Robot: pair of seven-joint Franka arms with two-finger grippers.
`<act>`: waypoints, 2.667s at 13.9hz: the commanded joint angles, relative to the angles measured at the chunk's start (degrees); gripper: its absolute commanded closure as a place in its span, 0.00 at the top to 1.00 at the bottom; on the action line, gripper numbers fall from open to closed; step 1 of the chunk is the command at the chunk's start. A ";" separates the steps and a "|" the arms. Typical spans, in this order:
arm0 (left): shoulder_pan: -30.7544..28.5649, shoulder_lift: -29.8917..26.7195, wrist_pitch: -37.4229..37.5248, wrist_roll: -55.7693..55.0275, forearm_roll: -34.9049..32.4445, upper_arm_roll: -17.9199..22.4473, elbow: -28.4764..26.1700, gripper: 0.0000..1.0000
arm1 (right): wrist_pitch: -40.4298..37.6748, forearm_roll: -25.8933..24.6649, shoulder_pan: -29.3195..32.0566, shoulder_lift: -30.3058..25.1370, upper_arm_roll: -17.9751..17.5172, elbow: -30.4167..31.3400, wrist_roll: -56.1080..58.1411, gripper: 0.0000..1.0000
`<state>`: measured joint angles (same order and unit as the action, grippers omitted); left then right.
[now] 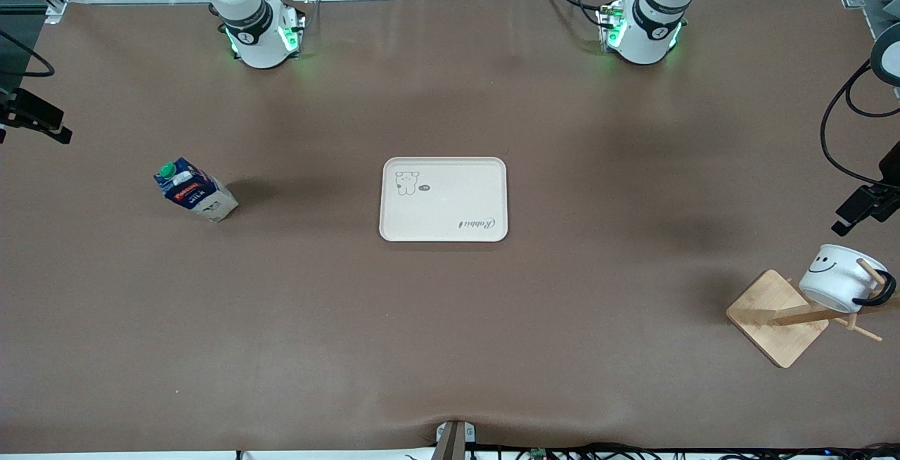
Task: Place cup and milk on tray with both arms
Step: 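Close the left gripper on the white mug's rim, then lift the mug off the stand while the right gripper grasps the carton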
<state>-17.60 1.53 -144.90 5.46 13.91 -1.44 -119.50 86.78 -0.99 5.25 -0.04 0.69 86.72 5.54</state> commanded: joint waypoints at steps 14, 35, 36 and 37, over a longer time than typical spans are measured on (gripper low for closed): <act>0.73 5.68 -9.35 3.94 1.12 -3.13 0.15 0.09 | -0.39 -0.07 0.56 1.44 -0.16 -1.21 -0.18 1.00; 0.55 -1.53 3.21 -1.15 -1.87 -9.11 2.43 0.00 | -0.21 -0.94 -0.14 10.14 -0.16 -1.21 0.26 1.00; 0.64 -2.14 4.00 -2.37 -1.87 -9.46 2.61 0.00 | -0.21 -0.95 -0.06 10.14 -0.16 -1.12 0.26 1.00; 0.64 -2.32 4.88 -4.12 -1.96 -10.07 2.70 0.00 | -0.12 -0.68 0.46 10.67 -0.16 -1.12 -0.09 1.00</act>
<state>-16.60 0.71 -142.19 4.60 13.48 -10.34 -117.21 87.43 -1.11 5.17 10.66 0.74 86.58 5.56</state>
